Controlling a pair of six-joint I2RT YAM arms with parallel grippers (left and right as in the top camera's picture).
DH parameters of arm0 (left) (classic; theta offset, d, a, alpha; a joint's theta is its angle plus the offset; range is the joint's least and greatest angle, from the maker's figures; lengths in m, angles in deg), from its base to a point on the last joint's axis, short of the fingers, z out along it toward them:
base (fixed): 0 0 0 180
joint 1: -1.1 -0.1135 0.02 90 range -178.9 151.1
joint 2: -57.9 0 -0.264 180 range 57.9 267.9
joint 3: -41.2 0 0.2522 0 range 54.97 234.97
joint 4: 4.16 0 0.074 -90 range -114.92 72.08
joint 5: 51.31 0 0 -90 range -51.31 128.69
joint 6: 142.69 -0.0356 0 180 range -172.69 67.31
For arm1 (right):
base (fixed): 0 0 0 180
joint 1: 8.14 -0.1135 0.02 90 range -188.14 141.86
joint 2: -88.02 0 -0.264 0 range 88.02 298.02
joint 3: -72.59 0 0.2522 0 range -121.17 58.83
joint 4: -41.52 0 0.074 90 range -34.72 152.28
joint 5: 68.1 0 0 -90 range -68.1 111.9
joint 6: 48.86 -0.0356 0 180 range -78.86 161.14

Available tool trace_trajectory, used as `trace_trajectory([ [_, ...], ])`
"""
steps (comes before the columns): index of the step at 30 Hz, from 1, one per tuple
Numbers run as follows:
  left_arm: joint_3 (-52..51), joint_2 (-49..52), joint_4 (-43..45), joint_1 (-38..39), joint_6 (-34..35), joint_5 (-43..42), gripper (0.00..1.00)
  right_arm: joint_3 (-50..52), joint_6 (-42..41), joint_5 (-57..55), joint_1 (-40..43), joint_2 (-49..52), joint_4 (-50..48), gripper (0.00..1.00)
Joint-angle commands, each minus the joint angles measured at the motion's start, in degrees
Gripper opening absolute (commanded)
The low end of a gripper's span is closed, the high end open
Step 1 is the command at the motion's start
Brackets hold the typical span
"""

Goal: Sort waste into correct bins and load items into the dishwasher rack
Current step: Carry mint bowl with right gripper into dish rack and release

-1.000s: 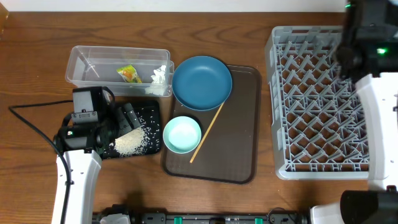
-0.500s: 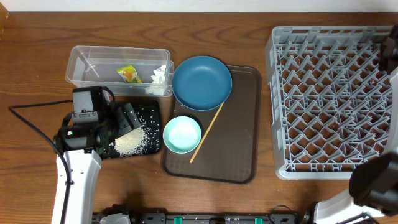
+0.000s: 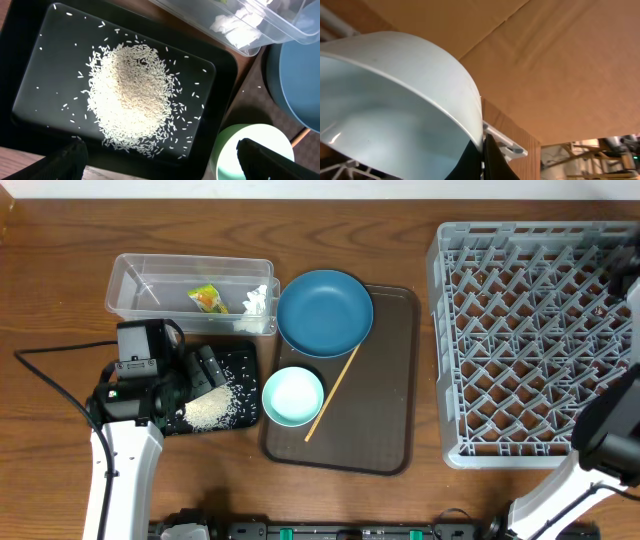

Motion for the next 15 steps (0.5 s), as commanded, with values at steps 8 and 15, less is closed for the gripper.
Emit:
trace_trajectory([
  [8, 0.5, 0.1, -0.2, -0.2, 0.1, 0.7, 0.98, -0.2, -0.4, -5.6, 1.0, 4.2, 0.5, 0.01],
  [15, 0.5, 0.1, -0.2, -0.2, 0.1, 0.7, 0.98, -0.2, -0.4, -9.6, 2.4, 4.2, -1.0, 0.01],
])
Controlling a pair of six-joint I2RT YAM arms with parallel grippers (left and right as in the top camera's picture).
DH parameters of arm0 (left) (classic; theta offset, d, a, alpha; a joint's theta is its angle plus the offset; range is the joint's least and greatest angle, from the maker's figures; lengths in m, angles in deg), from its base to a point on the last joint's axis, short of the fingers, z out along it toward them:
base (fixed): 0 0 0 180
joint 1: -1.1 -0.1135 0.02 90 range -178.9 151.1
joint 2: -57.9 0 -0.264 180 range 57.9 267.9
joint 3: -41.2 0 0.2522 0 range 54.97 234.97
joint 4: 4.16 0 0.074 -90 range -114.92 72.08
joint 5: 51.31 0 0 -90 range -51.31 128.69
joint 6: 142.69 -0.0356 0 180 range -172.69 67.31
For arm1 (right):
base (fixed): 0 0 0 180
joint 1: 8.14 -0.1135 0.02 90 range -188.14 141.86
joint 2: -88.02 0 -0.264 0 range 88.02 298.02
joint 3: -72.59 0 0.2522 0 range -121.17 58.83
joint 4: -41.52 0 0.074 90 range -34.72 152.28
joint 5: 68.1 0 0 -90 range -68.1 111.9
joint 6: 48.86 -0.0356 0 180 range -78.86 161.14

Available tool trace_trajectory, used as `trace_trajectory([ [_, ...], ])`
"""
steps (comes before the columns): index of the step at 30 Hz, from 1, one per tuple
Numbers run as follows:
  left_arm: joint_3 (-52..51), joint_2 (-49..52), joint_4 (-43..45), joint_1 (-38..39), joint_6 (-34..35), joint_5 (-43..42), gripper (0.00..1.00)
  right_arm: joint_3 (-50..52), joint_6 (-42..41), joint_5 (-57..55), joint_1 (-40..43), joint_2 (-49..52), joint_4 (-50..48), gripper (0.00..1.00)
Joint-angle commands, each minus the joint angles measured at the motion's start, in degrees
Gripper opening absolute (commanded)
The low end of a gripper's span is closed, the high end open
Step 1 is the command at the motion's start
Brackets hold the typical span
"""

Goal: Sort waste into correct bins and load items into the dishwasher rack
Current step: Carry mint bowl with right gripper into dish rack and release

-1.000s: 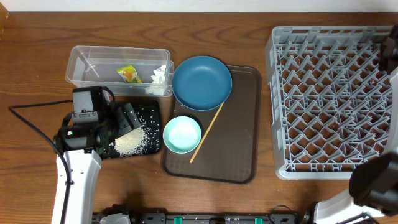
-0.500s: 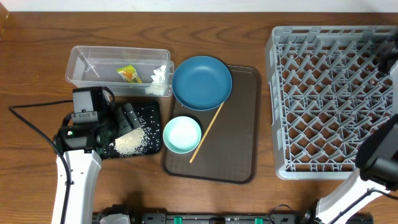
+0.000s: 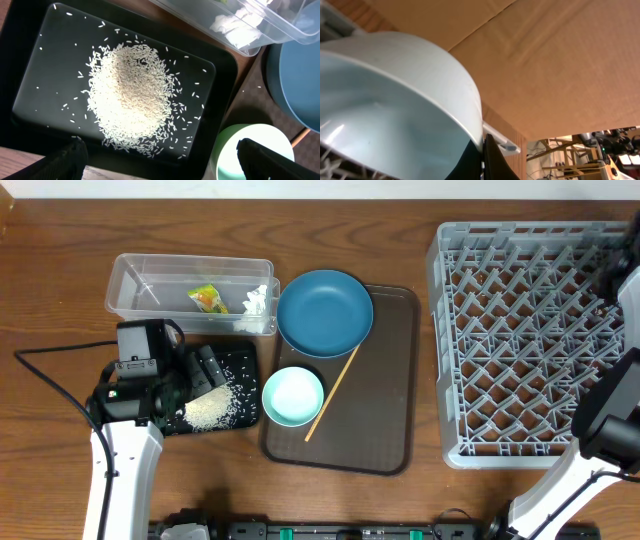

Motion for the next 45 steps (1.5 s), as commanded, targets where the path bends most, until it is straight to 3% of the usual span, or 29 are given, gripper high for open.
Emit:
trace_trajectory([
  [1, 0.5, 0.1, -0.2, -0.2, 0.0, 0.7, 0.98, -0.2, -0.4, -2.6, 2.1, 0.4, 0.0, 0.01],
  [6, 0.5, 0.1, -0.2, -0.2, 0.0, 0.7, 0.98, -0.2, -0.9, 3.3, 1.9, 0.5, 1.3, 0.01],
  [15, 0.5, 0.1, -0.2, -0.2, 0.1, 0.7, 0.98, -0.2, -9.2, 11.1, 0.4, 0.5, 8.1, 0.01],
  [34, 0.5, 0.1, -0.2, -0.2, 0.1, 0.7, 0.98, -0.2, -9.2, 24.6, -1.0, -2.4, 15.1, 0.08],
  [39, 0.5, 0.1, -0.2, -0.2, 0.0, 0.7, 0.98, -0.2, -9.2, 27.4, -2.4, -6.9, 15.3, 0.32],
  [45, 0.5, 0.1, -0.2, -0.2, 0.1, 0.7, 0.98, -0.2, -7.8, 39.6, -3.6, -13.0, 17.2, 0.4],
])
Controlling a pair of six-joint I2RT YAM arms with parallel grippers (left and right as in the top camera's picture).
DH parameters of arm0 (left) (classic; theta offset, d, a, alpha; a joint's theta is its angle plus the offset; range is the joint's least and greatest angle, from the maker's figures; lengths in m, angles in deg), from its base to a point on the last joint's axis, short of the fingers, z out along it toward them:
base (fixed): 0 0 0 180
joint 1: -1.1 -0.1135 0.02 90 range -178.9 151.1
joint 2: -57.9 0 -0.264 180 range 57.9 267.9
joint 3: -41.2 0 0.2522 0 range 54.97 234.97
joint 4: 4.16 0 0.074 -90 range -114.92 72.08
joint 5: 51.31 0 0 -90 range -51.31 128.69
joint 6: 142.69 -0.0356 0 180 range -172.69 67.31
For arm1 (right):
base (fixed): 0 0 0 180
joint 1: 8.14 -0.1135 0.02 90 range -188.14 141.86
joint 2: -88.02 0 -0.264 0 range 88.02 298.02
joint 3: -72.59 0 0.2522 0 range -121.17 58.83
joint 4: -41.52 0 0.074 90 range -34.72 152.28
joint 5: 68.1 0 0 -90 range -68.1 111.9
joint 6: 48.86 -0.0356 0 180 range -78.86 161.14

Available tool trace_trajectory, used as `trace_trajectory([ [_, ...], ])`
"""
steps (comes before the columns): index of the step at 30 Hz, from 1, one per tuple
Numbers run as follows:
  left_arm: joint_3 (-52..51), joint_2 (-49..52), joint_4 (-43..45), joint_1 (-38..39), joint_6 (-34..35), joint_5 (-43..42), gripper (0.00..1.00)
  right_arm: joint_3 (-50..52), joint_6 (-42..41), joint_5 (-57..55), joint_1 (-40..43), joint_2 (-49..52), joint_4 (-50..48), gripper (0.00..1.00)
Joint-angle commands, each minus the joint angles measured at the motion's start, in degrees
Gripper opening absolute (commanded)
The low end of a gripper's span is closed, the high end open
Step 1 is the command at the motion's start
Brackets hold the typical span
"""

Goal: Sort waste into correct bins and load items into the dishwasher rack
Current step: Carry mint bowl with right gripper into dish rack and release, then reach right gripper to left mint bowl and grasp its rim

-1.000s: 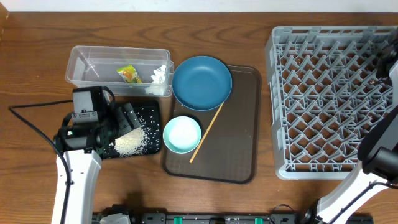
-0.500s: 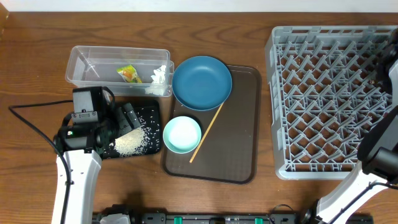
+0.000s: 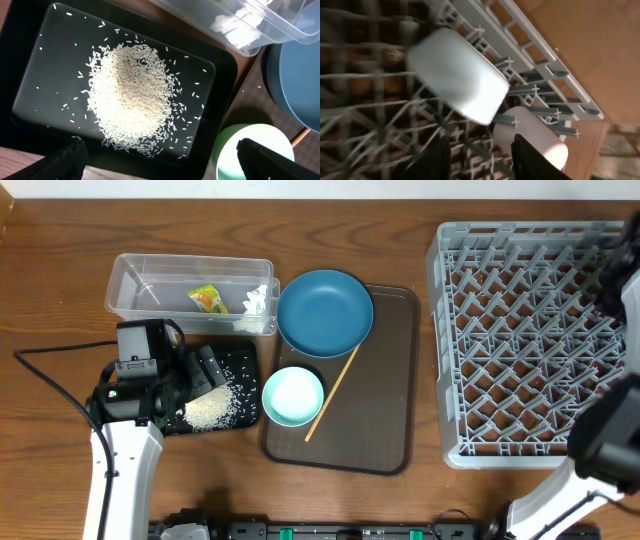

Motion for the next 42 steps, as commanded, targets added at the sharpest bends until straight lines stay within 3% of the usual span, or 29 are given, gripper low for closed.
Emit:
trace_trajectory([
  [1, 0.5, 0.1, -0.2, -0.2, 0.1, 0.7, 0.98, -0.2, 2.2, 12.4, -1.2, -5.1, 0.7, 0.42],
  [6, 0.5, 0.1, -0.2, -0.2, 0.1, 0.7, 0.98, -0.2, 5.2, 35.2, -4.0, -8.6, 3.1, 0.46],
  [11, 0.5, 0.1, -0.2, -0.2, 0.1, 0.7, 0.98, -0.1, 6.9, 45.4, -11.6, -8.8, 8.2, 0.48],
  [19, 0.5, 0.1, -0.2, -0.2, 0.1, 0.7, 0.98, -0.1, 7.2, 46.0, -29.2, -8.7, 12.4, 0.51],
  [27, 0.5, 0.1, -0.2, -0.2, 0.1, 0.7, 0.98, 1.7, 4.9, 44.4, -45.5, -8.7, 10.4, 0.56],
  [32, 0.5, 0.1, -0.2, -0.2, 0.1, 0.7, 0.98, 7.3, -1.1, 44.1, -52.9, -8.7, 4.5, 0.61],
  [42, 0.5, 0.1, -0.2, -0.2, 0.0, 0.7, 0.98, 21.3, -5.7, 41.0, -63.6, -8.7, -12.7, 0.52],
])
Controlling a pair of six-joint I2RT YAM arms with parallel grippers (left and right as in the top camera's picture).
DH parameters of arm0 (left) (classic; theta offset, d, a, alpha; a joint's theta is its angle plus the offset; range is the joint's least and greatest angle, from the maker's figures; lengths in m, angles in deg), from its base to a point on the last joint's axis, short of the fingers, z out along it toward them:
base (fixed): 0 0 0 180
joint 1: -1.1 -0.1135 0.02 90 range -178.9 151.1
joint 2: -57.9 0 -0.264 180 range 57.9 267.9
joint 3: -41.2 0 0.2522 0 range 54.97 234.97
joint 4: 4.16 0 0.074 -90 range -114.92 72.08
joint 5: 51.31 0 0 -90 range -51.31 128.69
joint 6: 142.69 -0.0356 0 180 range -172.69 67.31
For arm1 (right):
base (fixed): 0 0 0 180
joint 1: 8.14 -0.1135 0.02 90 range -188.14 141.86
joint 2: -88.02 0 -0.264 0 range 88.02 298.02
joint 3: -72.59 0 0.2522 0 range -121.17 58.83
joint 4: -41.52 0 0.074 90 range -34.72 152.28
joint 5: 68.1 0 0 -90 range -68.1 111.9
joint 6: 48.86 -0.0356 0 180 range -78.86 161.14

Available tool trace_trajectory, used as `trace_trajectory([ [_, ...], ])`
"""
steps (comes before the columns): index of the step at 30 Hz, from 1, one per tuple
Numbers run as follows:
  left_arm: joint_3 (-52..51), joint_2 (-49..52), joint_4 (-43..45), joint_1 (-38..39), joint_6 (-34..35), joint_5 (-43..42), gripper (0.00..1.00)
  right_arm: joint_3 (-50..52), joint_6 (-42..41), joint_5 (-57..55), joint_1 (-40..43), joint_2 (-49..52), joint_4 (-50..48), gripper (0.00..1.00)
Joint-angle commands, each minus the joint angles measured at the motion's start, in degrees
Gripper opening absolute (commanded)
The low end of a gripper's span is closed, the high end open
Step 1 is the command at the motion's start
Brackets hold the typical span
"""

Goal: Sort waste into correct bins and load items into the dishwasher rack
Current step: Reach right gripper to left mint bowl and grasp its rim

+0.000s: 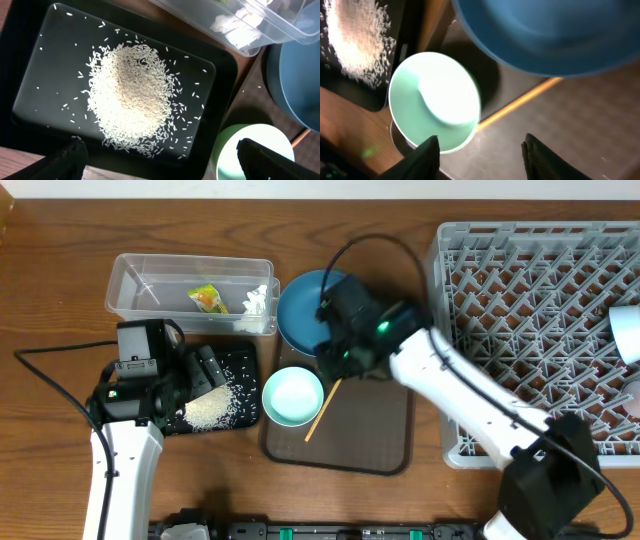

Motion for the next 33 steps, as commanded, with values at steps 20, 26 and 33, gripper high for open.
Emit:
trace_trajectory([
  [20, 0.5, 0.1, -0.2, -0.2, 0.1, 0.7, 0.98, 14.2, -9.7, -6.9, -5.4, 0.4, -15.4, 0.46],
  [26, 0.5, 0.1, -0.2, -0.2, 0.1, 0.7, 0.98, 14.2, -11.1, -6.9, -5.9, 1.9, -15.4, 0.46],
  [33, 0.5, 0.1, -0.2, -0.2, 0.1, 0.7, 0.98, 14.2, -13.3, -6.9, -6.5, 4.2, -15.5, 0.37],
])
